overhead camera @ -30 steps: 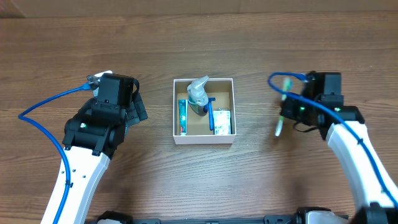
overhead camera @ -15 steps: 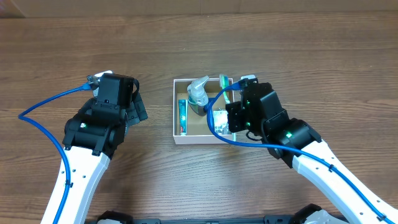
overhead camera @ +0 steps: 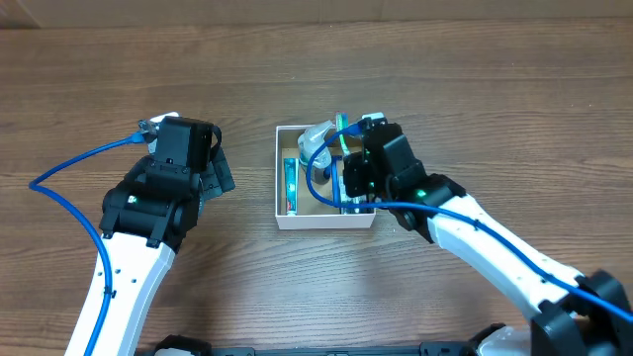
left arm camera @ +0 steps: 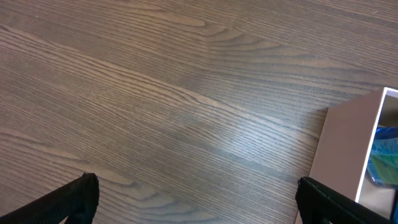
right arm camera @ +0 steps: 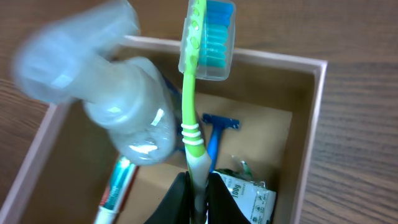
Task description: Pack container
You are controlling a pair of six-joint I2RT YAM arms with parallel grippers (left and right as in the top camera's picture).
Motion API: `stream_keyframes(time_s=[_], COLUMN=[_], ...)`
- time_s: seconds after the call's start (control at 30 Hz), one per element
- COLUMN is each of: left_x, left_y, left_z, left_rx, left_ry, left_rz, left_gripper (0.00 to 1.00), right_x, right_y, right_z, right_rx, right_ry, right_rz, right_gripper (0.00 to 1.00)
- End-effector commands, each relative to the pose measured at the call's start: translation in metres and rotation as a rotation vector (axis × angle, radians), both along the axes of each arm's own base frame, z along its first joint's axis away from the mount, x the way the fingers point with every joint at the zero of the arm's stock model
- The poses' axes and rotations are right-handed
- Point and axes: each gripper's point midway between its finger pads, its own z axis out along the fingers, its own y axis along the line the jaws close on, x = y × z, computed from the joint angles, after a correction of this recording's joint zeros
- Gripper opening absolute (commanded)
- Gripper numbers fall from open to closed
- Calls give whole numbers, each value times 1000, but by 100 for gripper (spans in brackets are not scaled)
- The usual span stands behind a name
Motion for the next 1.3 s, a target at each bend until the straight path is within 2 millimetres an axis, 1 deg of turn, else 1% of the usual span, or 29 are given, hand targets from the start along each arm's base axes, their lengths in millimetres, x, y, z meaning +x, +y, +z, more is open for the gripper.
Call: stream_keyframes(time_s=[0.0,0.1,0.17,0.2,0.23,0.3,0.33,0.37,0.4,0.43,0.47,0.5,0.53,0.57,0.6,0.63,0.73,0.8,0.87,0.9,0.93,0.97,1.03,1.1,1.17,1.27], left_x=[3,3,3,3,3,3,3,3,3,3,3,3,3,3,3,3,3,3,3,3,3,3,3,3,3,3], left_y=[4,4,4,4,4,4,4,4,4,4,4,4,4,4,4,4,4,4,4,4,4,4,4,4,4,4], left_z=[6,6,6,6,6,6,6,6,6,6,6,6,6,6,6,6,6,6,6,6,6,6,6,6,6,6], left_rx=[23,23,23,23,23,23,23,23,23,23,23,23,23,23,23,23,23,23,23,23,23,23,23,23,23,23], left_ry=[-12,-12,-12,-12,-13,-13,-13,-12,-12,-12,-13,-12,-13,-12,-12,-12,-12,-12,-12,-12,-12,-12,-12,-12,-12,-12], left_rz=[-1,-1,-1,-1,-1,-1,-1,-1,-1,-1,-1,-1,-1,-1,-1,-1,-1,-1,-1,-1,-1,-1,-1,-1,-1,-1], left_gripper=[100,100,100,100,100,100,100,100,100,100,100,100,100,100,100,100,100,100,100,100,100,100,100,100,100,100], right_x=[7,7,6,6,4,0,-2,-4,-5,-7,-9,-12,-14,-20,-31,-44,-82,-114,-135,-150,-161,-166,-184,-194,-195,-199], right_y=[5,5,4,4,3,0,-1,-2,-3,-5,-6,-8,-11,-16,-23,-31,-55,-76,-97,-113,-125,-130,-142,-149,-150,-152], right_z=[3,2,1,0,-1,-1,2,6,20,34,48,65,75,91,112,132,172,196,212,221,227,230,234,228,221,205], right_rx=[9,8,4,2,-2,-11,-11,-8,7,24,42,62,74,88,109,131,179,212,229,238,247,252,272,266,249,209], right_ry=[-13,-11,-5,-2,4,18,18,14,-10,-39,-67,-101,-122,-153,-189,-222,-297,-357,-421,-468,-501,-516,-550,-542,-519,-461], right_rz=[-8,-8,-8,-8,-7,-7,-7,-7,-8,-8,-9,-11,-13,-18,-20,-20,-21,-27,-57,-88,-108,-118,-124,-124,-122,-120], right_gripper=[8,9,13,17,24,47,56,59,66,86,100,100,100,100,100,100,100,100,100,100,100,100,100,100,100,100])
